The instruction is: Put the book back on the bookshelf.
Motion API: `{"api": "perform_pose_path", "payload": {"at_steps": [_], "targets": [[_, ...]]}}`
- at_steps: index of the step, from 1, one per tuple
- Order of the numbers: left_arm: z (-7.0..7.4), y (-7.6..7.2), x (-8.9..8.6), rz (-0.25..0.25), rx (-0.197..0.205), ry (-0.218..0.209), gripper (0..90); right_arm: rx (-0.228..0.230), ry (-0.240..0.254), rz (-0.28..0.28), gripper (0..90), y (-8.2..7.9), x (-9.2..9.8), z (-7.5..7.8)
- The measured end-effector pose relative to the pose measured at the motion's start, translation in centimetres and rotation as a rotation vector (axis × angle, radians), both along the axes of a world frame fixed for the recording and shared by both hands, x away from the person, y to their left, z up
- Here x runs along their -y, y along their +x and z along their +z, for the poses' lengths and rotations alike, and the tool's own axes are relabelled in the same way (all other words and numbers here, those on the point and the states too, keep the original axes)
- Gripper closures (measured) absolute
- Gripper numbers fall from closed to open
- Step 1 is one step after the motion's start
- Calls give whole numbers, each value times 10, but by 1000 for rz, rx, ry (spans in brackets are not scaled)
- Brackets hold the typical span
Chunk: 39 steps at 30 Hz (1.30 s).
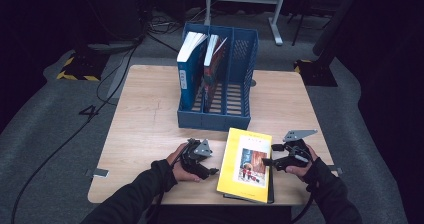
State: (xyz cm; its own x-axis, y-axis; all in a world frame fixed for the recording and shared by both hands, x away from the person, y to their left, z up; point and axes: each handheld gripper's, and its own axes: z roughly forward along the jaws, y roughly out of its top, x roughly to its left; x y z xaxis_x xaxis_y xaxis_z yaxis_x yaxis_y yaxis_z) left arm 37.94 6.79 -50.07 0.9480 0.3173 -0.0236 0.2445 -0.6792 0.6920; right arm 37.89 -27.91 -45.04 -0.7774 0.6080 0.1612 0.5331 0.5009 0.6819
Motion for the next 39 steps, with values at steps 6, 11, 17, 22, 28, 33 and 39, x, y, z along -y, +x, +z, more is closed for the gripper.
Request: {"api": "perform_pose_path", "payload": {"at_steps": [6, 11, 17, 22, 28, 33, 39], "targets": [[4, 10, 10, -12, 31, 8, 278, 40, -5, 50, 234, -9, -8, 7], [5, 17, 14, -8, 26, -11, 282, 46, 38, 68, 245, -8, -10, 11], [5, 26, 20, 4, 24, -15, 293, 42, 58, 86, 400, -8, -22, 6], [4, 33, 23, 20, 30, -19, 300, -16, 155, 94, 648, -4, -26, 0], [2, 43, 23, 50, 25, -32, 335, -25, 244, 89, 756, 2, -30, -3], [7, 51, 18, 83, 4, -90, 364, 25, 260, 101, 785, -2, -33, 2], [23, 57, 12, 92, -21, -199, 428, 112, 286, 142, 799, -13, -34, 14]]}}
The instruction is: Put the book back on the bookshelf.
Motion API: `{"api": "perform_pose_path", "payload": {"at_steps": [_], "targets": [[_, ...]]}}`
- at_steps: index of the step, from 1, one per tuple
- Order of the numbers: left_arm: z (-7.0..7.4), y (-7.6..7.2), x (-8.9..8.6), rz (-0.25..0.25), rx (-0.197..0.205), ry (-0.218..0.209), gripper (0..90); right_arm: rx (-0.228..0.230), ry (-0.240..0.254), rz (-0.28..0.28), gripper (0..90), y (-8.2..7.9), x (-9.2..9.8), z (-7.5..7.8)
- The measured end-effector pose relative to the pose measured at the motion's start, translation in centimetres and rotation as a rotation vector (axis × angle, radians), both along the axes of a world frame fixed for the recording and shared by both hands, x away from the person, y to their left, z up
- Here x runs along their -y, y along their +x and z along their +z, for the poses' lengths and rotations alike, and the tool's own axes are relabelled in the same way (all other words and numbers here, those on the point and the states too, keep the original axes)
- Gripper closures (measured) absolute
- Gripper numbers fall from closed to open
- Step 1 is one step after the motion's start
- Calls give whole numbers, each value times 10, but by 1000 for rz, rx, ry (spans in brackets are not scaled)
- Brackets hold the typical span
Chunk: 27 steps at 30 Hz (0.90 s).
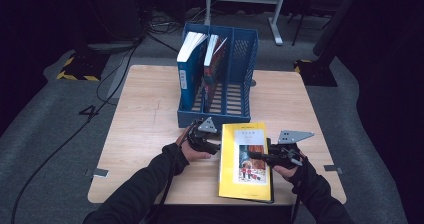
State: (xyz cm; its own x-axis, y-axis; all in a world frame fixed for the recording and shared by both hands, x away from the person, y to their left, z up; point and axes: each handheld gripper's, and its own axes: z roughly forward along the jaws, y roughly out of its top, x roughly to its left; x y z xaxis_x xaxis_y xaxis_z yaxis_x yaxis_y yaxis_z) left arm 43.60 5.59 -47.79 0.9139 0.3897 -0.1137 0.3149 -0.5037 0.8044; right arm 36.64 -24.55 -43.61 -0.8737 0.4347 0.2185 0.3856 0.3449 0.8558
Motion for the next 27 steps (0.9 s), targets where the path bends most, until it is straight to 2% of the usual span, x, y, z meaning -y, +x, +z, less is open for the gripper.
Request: {"api": "perform_pose_path", "payload": {"at_steps": [1, 2, 3, 4, 5, 6, 7, 8, 10, 13, 15, 18, 21, 24, 27], "targets": [[0, 0, 0, 0, 0, 0, 449, 22, -2, 0, 801, -3, -1, 2], [4, 1, -1, 5, 2, -23, 449, 22, -2, 0, 801, -3, -1, 2], [11, 1, -3, 6, -1, -66, 476, 58, 7, 13, 802, -7, 0, 8], [15, 1, -3, -3, -5, -80, 493, 71, 5, 14, 802, -9, 1, 11], [19, 1, -3, -14, -3, -88, 518, 96, -4, 11, 802, -12, 0, 13], [19, 1, -3, -14, -3, -88, 562, 96, -4, 11, 802, -12, 0, 13], [26, -2, -1, -31, 19, -90, 562, 119, -9, 7, 804, -14, 1, 15], [30, -3, -1, -39, 27, -102, 633, 143, 2, 4, 806, -17, 3, 20], [39, -4, 0, -60, 35, -125, 648, 160, 7, 4, 808, -18, 5, 22], [55, -6, 1, -97, 59, -150, 732, 191, 22, 1, 816, -20, 6, 27], [66, -8, 2, -126, 87, -151, 774, 213, 18, 0, 822, -21, 6, 29], [83, -10, 4, -163, 126, -152, 857, 274, 12, -8, 836, -24, 5, 34], [100, -11, 4, -179, 161, -148, 885, 323, 12, -36, 860, -26, 3, 39], [112, -13, 4, -193, 186, -149, 890, 369, 1, -57, 873, -26, 2, 44], [120, -16, 5, -208, 211, -154, 891, 394, -8, -74, 875, -26, 2, 47]]}}
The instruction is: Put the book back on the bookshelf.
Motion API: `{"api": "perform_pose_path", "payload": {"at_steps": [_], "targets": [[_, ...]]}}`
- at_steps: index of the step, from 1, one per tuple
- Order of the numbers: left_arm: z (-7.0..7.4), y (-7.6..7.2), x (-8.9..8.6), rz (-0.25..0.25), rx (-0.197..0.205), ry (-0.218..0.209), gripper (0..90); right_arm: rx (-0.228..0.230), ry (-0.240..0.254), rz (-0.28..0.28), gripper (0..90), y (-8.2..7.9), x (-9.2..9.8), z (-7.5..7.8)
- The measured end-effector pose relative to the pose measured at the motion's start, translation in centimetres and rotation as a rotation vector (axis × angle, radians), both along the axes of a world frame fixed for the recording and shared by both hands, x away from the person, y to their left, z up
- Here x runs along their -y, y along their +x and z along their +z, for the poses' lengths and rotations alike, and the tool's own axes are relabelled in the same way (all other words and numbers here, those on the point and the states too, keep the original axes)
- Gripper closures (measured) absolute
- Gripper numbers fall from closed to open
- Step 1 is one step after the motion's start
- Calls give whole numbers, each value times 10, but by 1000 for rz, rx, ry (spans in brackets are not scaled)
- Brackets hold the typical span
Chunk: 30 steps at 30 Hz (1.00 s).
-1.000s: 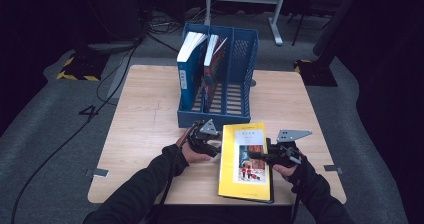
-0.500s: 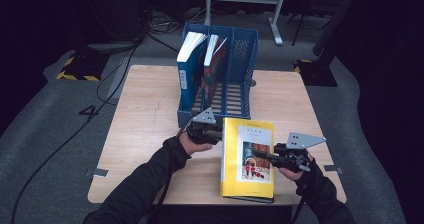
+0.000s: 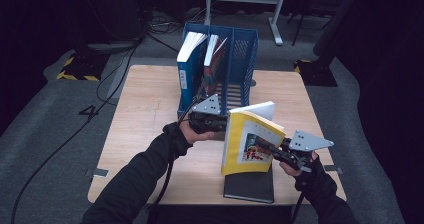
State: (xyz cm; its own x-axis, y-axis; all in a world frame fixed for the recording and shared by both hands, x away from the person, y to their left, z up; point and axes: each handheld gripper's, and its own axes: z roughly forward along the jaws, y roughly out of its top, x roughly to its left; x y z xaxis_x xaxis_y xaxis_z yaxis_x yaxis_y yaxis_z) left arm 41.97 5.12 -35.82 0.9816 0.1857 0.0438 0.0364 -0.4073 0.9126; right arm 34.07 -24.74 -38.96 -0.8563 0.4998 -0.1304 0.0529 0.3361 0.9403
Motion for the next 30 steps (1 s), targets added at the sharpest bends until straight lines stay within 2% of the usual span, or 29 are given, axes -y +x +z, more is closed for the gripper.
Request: {"api": "perform_pose_path", "payload": {"at_steps": [3, 5, 6, 9, 11, 13, 16, 22, 25, 27, 29, 30], "targets": [[3, -6, 1, 7, 30, -3, 873, 7, 3, 4, 875, 1, -1, -1], [2, -8, 0, 11, 35, -12, 839, 7, 5, 8, 875, 0, -1, -1], [1, -11, -1, 30, 45, -17, 839, 9, 7, 13, 875, -1, 0, -1], [0, -19, -5, 52, 58, -44, 746, 21, 5, 27, 873, -7, 1, -1], [-1, -25, -8, 73, 51, -57, 658, 28, 1, 37, 871, -10, 4, -2], [-1, -32, -11, 101, 71, -50, 611, 31, -1, 42, 872, -13, 5, -2], [-2, -39, -15, 121, 81, -39, 522, 35, -9, 55, 872, -17, 7, -2], [-3, -49, -20, 172, 95, -15, 458, 45, -22, 57, 873, -21, 7, -1], [-5, -52, -23, 186, 104, 14, 439, 45, -19, 65, 875, -23, 8, -2], [-7, -56, -24, 214, 123, 73, 433, 53, -23, 75, 876, -25, 8, -1], [-7, -58, -25, 215, 126, 78, 433, 57, -24, 79, 877, -26, 8, -1], [-8, -59, -27, 214, 113, 78, 431, 58, -23, 82, 877, -27, 8, 0]]}}
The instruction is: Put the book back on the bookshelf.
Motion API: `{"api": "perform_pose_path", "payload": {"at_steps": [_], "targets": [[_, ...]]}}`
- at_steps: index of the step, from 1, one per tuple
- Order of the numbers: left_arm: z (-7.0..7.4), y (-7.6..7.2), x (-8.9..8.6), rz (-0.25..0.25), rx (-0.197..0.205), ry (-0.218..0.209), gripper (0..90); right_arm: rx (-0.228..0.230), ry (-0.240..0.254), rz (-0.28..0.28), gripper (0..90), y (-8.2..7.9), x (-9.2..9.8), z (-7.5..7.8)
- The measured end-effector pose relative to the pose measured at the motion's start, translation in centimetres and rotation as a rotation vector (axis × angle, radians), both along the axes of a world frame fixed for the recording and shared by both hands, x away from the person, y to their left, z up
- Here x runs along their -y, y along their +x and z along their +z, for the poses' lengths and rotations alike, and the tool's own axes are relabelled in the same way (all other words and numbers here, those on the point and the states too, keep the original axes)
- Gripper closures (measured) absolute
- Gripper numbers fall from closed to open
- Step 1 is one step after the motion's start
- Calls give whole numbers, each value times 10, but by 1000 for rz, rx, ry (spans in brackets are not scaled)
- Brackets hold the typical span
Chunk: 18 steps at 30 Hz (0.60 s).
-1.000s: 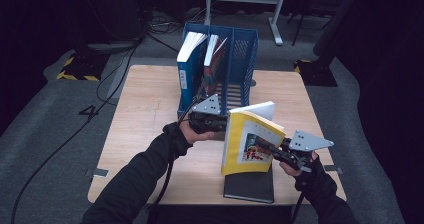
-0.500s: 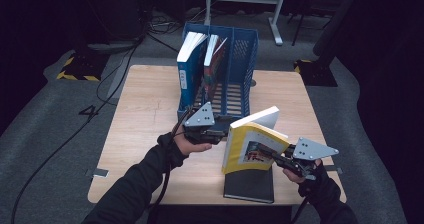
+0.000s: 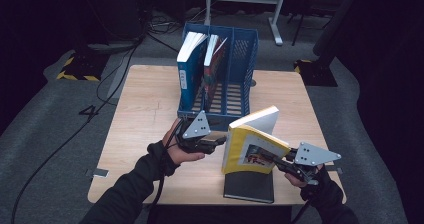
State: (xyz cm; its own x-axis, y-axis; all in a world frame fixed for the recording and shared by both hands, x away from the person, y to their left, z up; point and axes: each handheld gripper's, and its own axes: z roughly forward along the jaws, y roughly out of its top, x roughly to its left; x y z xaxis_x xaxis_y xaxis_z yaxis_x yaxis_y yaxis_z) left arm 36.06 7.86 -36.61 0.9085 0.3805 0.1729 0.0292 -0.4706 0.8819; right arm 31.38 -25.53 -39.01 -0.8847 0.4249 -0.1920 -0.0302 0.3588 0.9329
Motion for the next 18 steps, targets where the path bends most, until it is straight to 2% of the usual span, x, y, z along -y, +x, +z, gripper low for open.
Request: {"api": "perform_pose_path", "payload": {"at_steps": [3, 5, 8, 11, 14, 16, 18], "targets": [[-1, -3, -4, -4, 4, 25, 403, 0, 2, 8, 877, -1, 1, 0], [-2, -7, -7, -17, -11, 42, 384, 7, -2, 9, 877, -2, 1, 0], [-8, -14, -8, -68, -64, 26, 346, 3, -2, 12, 877, -3, 1, 0], [-15, -21, 1, -114, -87, 20, 305, 9, -5, 17, 874, -5, 1, 0], [-24, -22, 18, -141, -93, 23, 301, 14, -4, 28, 873, -6, 1, 0], [-28, -20, 27, -148, -99, 9, 332, 17, -3, 30, 870, -6, 1, -1], [-32, -15, 35, -175, -119, -17, 382, 23, -5, 39, 865, -8, 1, 0]]}}
